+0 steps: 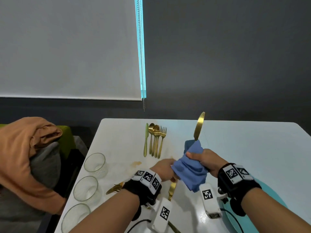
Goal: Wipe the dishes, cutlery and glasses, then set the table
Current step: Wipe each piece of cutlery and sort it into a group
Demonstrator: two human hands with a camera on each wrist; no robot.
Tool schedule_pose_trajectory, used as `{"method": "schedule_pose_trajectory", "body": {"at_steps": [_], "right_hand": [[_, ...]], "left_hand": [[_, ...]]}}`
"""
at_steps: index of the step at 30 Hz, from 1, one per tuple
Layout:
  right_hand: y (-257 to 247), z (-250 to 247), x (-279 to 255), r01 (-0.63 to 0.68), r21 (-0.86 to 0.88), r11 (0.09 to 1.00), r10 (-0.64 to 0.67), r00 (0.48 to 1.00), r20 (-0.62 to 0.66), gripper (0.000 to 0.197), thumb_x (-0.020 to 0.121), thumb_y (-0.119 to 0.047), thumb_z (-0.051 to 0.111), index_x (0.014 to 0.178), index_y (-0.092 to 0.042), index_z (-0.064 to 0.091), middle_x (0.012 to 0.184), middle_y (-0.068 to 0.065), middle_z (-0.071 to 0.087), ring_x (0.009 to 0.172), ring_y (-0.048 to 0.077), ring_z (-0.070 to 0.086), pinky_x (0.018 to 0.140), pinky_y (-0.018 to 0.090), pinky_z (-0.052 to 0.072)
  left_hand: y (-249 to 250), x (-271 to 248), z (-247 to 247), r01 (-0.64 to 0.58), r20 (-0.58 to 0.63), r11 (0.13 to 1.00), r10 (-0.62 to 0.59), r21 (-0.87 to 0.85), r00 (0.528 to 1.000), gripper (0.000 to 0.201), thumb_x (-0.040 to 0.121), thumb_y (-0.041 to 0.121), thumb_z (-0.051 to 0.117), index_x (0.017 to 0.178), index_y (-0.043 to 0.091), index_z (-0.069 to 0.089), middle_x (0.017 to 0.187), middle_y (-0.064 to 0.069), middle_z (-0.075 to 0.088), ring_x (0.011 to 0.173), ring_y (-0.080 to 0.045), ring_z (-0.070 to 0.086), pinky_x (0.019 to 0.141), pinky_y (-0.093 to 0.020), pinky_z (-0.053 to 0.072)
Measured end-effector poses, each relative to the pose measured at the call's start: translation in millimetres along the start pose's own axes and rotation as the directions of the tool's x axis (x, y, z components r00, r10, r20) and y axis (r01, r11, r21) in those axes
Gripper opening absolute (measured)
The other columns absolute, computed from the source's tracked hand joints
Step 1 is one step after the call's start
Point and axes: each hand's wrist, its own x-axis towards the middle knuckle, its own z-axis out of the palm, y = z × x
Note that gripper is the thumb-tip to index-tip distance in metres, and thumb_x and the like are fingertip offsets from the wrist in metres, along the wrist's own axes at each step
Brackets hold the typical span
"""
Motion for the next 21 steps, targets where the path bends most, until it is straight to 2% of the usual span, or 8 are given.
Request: {"method": "schedule_pose_trajectory", "body": {"at_steps": [2,4,6,9,13,16,18,21], "right_hand": [[1.6,-6.3,6.7,0.01,-0.08,0.997,-0.011,1.0,-0.009,0.039,0.081,-0.022,0.071,0.105,0.007,0.061,0.096,0.017,0.066,0.086,0.026,0.062,0.078,0.035,0.052],[3.0,-5.8,11.8,0.019,-0.141,0.99,-0.017,1.0,0.014,0.033,0.08,-0.021,0.072,0.101,0.002,0.06,0.093,0.014,0.065,0.082,0.022,0.061,0.071,0.028,0.051],[2.4,-2.5,17.4,0.026,-0.155,0.988,-0.017,0.998,0.055,0.027,0.08,-0.017,0.072,0.097,0.0,0.06,0.09,0.013,0.064,0.078,0.02,0.06,0.07,0.027,0.05],[-2.2,-0.1,24.7,0.027,-0.129,0.991,-0.011,0.992,0.129,0.015,0.082,-0.014,0.07,0.088,-0.004,0.062,0.089,0.014,0.064,0.076,0.021,0.06,0.072,0.029,0.05],[-2.8,-8.6,35.2,0.067,-0.289,0.955,-0.004,0.977,0.213,0.012,0.083,-0.021,0.07,0.085,-0.011,0.063,0.092,0.01,0.064,0.081,0.018,0.06,0.076,0.027,0.05],[0.1,-20.6,43.4,0.05,-0.212,0.976,0.005,0.968,0.251,0.02,0.082,-0.018,0.071,0.093,-0.003,0.065,0.097,0.017,0.066,0.087,0.025,0.061,0.085,0.037,0.05],[1.1,-28.3,46.3,0.028,-0.142,0.989,0.013,0.958,0.285,0.013,0.081,-0.012,0.069,0.089,-0.003,0.066,0.092,0.016,0.067,0.081,0.024,0.063,0.08,0.034,0.052],[-2.5,-36.1,48.7,0.014,-0.093,0.996,0.017,0.947,0.322,0.002,0.083,-0.006,0.067,0.081,-0.005,0.066,0.08,0.01,0.067,0.07,0.017,0.063,0.066,0.024,0.054]], "left_hand": [[6.4,13.7,-14.0,-0.032,-0.182,0.993,0.012,-0.112,0.983,0.023,0.091,0.01,0.054,0.114,0.011,0.061,0.108,-0.013,0.068,0.064,-0.009,0.056,0.066,-0.021,0.05],[15.7,26.4,-19.5,-0.104,-0.28,0.98,0.053,-0.171,0.959,0.011,0.09,0.021,0.058,0.1,0.019,0.063,0.094,-0.006,0.07,0.071,-0.012,0.058,0.069,-0.023,0.049],[29.0,35.3,-15.8,-0.138,-0.268,0.974,0.086,-0.182,0.96,0.004,0.088,0.025,0.062,0.086,0.022,0.065,0.086,-0.001,0.067,0.077,-0.014,0.059,0.076,-0.028,0.052],[41.4,47.3,-7.9,-0.129,-0.279,0.958,0.054,-0.256,0.959,0.016,0.085,0.022,0.067,0.095,0.009,0.071,0.087,-0.001,0.065,0.082,-0.013,0.058,0.069,-0.017,0.047],[45.1,58.0,-4.8,0.083,-0.13,0.912,-0.147,-0.403,0.981,0.032,0.087,0.031,0.064,0.104,0.004,0.069,0.107,-0.014,0.068,0.077,-0.024,0.06,0.055,-0.02,0.037],[48.5,63.5,-6.6,0.185,-0.044,0.836,-0.242,-0.516,0.969,0.015,0.088,0.026,0.061,0.083,0.012,0.065,0.081,-0.003,0.061,0.062,-0.012,0.044,0.051,-0.021,0.03],[51.0,67.6,-7.8,0.208,-0.026,0.844,-0.254,-0.494,0.967,0.01,0.086,0.021,0.06,0.079,0.015,0.064,0.077,0.001,0.056,0.061,-0.01,0.04,0.05,-0.02,0.029],[58.6,71.1,-6.0,0.176,-0.022,0.89,-0.204,-0.421,0.979,0.008,0.087,0.021,0.061,0.092,0.018,0.066,0.084,0.0,0.058,0.065,-0.009,0.04,0.053,-0.02,0.028]]}}
